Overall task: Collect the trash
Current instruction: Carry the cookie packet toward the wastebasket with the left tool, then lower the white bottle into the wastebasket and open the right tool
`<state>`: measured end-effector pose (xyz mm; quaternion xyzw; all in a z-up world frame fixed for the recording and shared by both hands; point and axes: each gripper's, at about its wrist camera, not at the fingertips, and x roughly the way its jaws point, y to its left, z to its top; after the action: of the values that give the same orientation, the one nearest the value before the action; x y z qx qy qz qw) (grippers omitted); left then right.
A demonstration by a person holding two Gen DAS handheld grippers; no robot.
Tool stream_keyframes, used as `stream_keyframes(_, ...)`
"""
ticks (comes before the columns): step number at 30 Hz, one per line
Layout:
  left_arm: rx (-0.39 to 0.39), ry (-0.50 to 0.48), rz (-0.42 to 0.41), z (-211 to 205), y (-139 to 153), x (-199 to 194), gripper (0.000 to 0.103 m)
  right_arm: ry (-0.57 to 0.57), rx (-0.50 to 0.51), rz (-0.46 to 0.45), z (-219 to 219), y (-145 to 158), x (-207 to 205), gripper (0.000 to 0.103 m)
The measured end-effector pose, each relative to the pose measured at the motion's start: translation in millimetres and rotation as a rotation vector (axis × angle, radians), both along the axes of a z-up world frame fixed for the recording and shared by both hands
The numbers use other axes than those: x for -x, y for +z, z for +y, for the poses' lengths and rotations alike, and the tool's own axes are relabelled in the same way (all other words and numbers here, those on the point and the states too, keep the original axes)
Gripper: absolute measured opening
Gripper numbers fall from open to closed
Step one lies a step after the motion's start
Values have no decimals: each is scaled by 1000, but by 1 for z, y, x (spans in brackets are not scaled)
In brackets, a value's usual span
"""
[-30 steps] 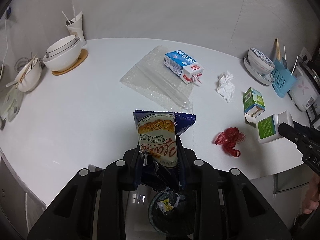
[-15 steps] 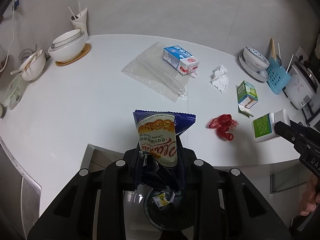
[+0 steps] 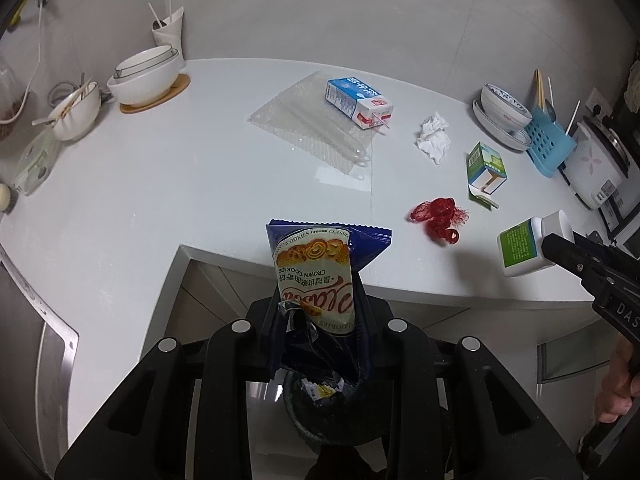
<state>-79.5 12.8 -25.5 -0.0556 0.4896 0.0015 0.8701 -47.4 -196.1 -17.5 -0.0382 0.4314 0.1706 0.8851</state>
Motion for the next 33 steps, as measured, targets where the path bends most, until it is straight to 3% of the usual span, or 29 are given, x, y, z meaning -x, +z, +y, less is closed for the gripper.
stream_keyframes(20, 24, -14, 41, -17, -38, 51, 28, 29, 25, 55, -8, -36, 31, 35)
stream_keyframes(33, 41, -11, 97, -17, -83, 63, 28, 102, 35, 131, 4, -88, 45, 35)
